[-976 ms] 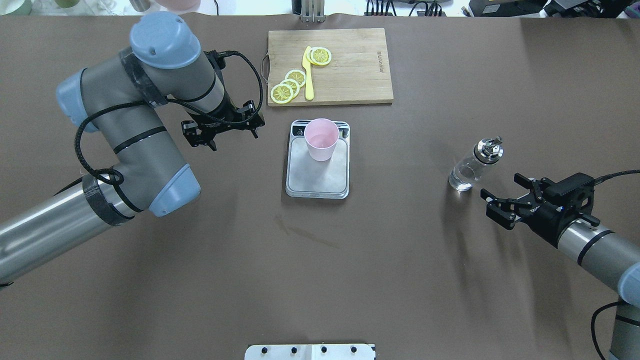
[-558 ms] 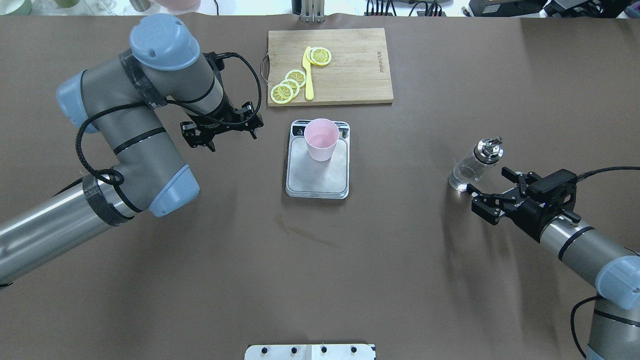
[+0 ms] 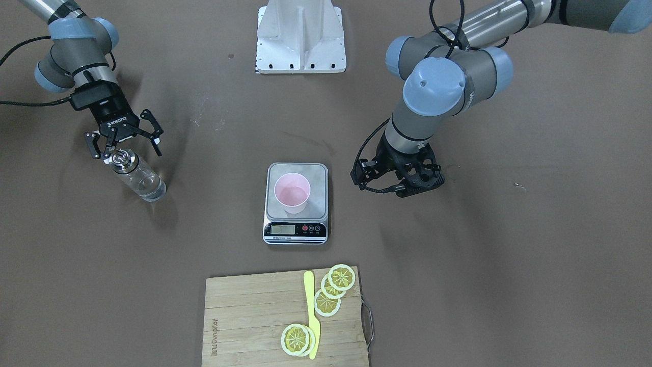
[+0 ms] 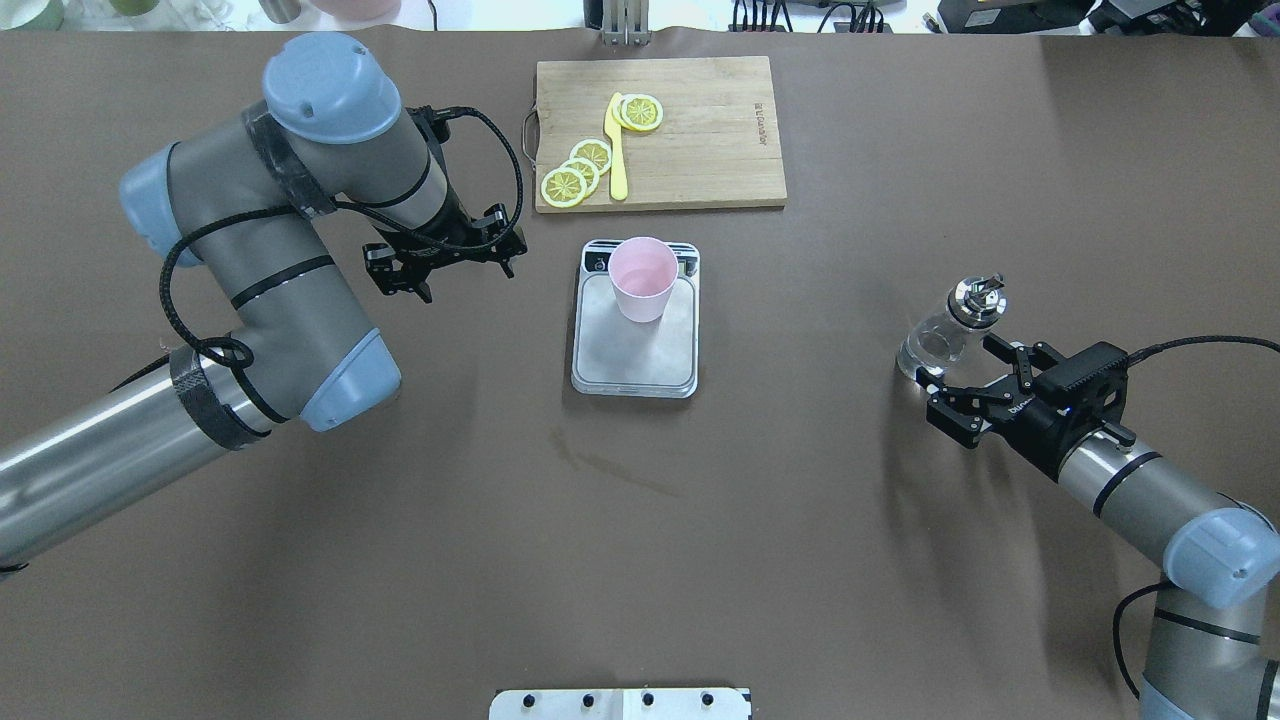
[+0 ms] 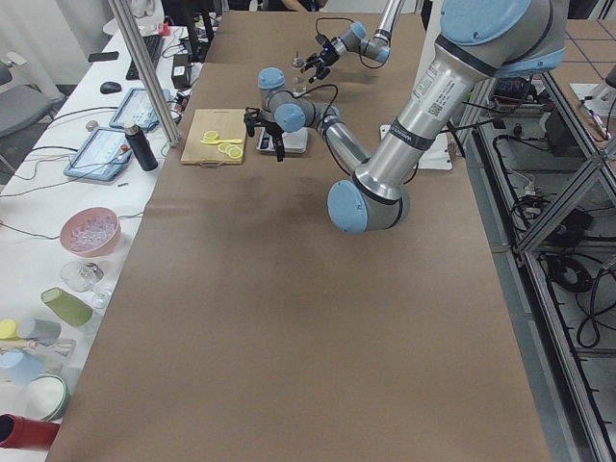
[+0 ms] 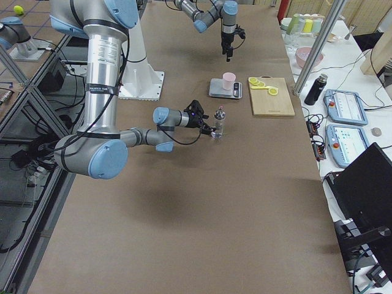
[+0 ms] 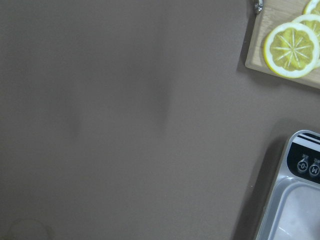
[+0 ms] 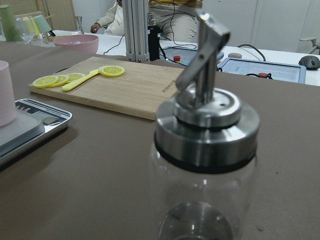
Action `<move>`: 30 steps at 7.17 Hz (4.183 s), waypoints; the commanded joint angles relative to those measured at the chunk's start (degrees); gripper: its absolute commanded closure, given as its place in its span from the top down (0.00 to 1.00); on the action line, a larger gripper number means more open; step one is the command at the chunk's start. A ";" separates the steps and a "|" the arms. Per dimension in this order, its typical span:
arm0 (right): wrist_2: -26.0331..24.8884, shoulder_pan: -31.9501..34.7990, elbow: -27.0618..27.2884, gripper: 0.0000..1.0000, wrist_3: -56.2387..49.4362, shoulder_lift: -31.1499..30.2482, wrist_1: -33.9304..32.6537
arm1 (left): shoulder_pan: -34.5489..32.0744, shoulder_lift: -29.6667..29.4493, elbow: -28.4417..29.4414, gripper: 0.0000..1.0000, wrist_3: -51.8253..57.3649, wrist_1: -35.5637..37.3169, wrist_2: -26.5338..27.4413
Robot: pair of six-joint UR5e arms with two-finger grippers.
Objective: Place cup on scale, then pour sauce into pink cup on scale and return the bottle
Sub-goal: 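Close the right gripper around the glass sauce bottle, then lift the bottle with the right gripper and carry it over the pink cup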
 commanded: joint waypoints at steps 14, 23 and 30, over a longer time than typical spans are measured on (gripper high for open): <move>0.52 3.08 -2.18 0.18 -2.27 2.93 0.80 | 0.00 0.02 0.50 0.98 0.00 -0.19 0.88; 6.77 9.76 13.02 0.00 -10.68 9.34 -28.26 | -3.86 0.11 0.32 0.98 5.86 0.60 0.35; -9.99 3.11 13.47 0.00 -30.12 22.07 -57.96 | -18.27 12.31 -0.82 0.98 33.28 0.69 -6.50</move>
